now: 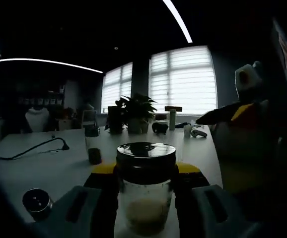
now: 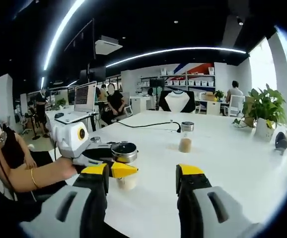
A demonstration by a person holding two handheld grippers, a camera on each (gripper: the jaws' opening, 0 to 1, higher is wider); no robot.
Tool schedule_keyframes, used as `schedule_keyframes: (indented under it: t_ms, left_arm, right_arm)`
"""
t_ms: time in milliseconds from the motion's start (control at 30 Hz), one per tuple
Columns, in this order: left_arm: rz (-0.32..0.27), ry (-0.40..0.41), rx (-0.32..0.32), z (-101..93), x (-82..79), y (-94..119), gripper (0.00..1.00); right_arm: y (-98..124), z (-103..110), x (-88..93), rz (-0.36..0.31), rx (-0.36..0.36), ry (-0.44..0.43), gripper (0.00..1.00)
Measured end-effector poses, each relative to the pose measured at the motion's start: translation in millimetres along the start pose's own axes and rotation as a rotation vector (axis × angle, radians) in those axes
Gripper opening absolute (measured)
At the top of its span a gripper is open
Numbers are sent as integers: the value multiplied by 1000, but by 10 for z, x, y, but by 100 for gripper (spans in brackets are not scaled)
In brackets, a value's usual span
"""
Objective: Rotate the seasoning bottle until the label or dispensing opening points toward the visible target arrow and the bottle remains upright within the marked orientation range
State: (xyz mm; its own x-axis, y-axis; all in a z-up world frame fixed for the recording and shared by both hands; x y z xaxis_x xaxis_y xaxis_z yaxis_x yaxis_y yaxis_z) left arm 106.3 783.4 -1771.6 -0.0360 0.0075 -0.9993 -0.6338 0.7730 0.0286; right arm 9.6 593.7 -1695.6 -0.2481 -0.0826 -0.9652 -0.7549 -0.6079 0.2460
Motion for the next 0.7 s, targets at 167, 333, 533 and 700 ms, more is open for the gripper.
schedule_keyframes:
  t_ms: [167,333,533,700]
  left_arm:
    - [0,3,11,19,58,7,45]
    - [10,-2,-9,46,86,4,45]
    - [7,-32,13,41,130,-4,45]
    - [-2,-31,34,64,147,23,45]
  right_arm:
    - [6,25,2,-8,-14,-29,69]
    - [23,35,13,12,-13,-30,77]
    - [55,75,13,25,-14,-15,73]
    - [74,81,-2,18,-12,-18,73]
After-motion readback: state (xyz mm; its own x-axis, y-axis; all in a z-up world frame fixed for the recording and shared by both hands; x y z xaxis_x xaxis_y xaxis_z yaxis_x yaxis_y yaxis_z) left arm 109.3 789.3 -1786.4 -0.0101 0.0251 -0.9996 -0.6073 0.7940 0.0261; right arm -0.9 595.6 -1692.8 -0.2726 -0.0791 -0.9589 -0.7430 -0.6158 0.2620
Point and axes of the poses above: the point that each gripper's makers call its tool centre point, and the gripper's own axes: y roughly backward along the fingers, z roughly to its left, x roughly out of its underside, the point moved 10 cm from there along y, roughly backward along the fingers, and after that the axes turned 6 degrees about -x, right-handed, at the moved point
